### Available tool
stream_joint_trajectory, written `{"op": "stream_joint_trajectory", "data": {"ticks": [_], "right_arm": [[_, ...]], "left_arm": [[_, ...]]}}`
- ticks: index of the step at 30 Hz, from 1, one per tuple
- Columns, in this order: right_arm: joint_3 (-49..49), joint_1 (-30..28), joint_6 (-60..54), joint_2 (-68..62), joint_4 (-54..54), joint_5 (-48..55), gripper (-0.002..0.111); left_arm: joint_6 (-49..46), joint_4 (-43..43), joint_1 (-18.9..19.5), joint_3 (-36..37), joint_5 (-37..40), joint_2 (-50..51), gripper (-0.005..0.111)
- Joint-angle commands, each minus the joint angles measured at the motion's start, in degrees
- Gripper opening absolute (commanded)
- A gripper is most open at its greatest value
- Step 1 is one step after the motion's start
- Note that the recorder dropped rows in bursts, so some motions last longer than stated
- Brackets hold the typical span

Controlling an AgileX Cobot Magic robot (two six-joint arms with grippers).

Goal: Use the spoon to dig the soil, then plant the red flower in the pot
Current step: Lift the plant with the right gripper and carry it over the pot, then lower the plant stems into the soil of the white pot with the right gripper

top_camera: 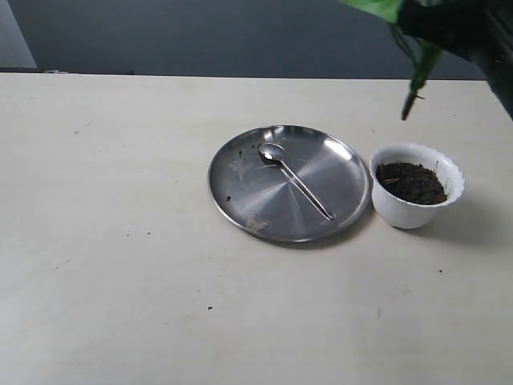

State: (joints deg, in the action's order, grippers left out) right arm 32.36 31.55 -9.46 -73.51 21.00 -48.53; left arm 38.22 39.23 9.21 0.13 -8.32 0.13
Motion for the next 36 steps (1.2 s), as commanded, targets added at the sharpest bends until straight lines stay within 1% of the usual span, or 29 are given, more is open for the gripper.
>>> {"op": "stream_joint_trajectory", "data": {"ticks": [1, 3, 6, 10, 14, 24, 29, 30, 32, 36], "right_arm": [[-6.53, -8.02, 12.58, -0.68, -0.74, -8.3, -0.001], [-8.3, -11.11, 17.94, -2.32, -5.32, -13.14, -0.001], [-8.68, -14.36, 18.86, -4.97, -10.92, -14.55, -0.001], [-8.82, -15.51, 21.27, -8.99, -13.94, -14.23, -0.001], [-9.18, -15.51, 21.42, -11.98, -21.0, -16.09, -0.001], [-9.18, -15.51, 15.71, -18.78, -20.62, -15.75, -0.001], [-9.18, -15.51, 11.74, -25.01, -21.0, -13.32, -0.001], [-9.18, -15.51, 11.78, -28.1, -21.0, -13.21, -0.001], [-9.18, -15.51, 12.01, -30.21, -21.0, -13.34, -0.001], [-9.18, -15.51, 12.01, -30.12, -21.0, -13.69, -0.001]], "left_arm": [[0.19, -0.41, -0.28, -0.13, -0.26, -0.13, 0.0], [0.19, -0.41, -0.28, -0.13, -0.26, -0.13, 0.0], [0.19, -0.41, -0.28, -0.13, -0.26, -0.13, 0.0], [0.19, -0.41, -0.28, -0.13, -0.26, -0.13, 0.0], [0.19, -0.41, -0.28, -0.13, -0.26, -0.13, 0.0], [0.19, -0.41, -0.28, -0.13, -0.26, -0.13, 0.0], [0.19, -0.41, -0.28, -0.13, -0.26, -0.13, 0.0], [0.19, -0.41, -0.28, -0.13, -0.26, -0.13, 0.0], [0.19, -0.41, -0.28, -0.13, -0.26, -0.13, 0.0], [0.19, -0.41, -0.28, -0.13, -0.26, -0.13, 0.0]]}}
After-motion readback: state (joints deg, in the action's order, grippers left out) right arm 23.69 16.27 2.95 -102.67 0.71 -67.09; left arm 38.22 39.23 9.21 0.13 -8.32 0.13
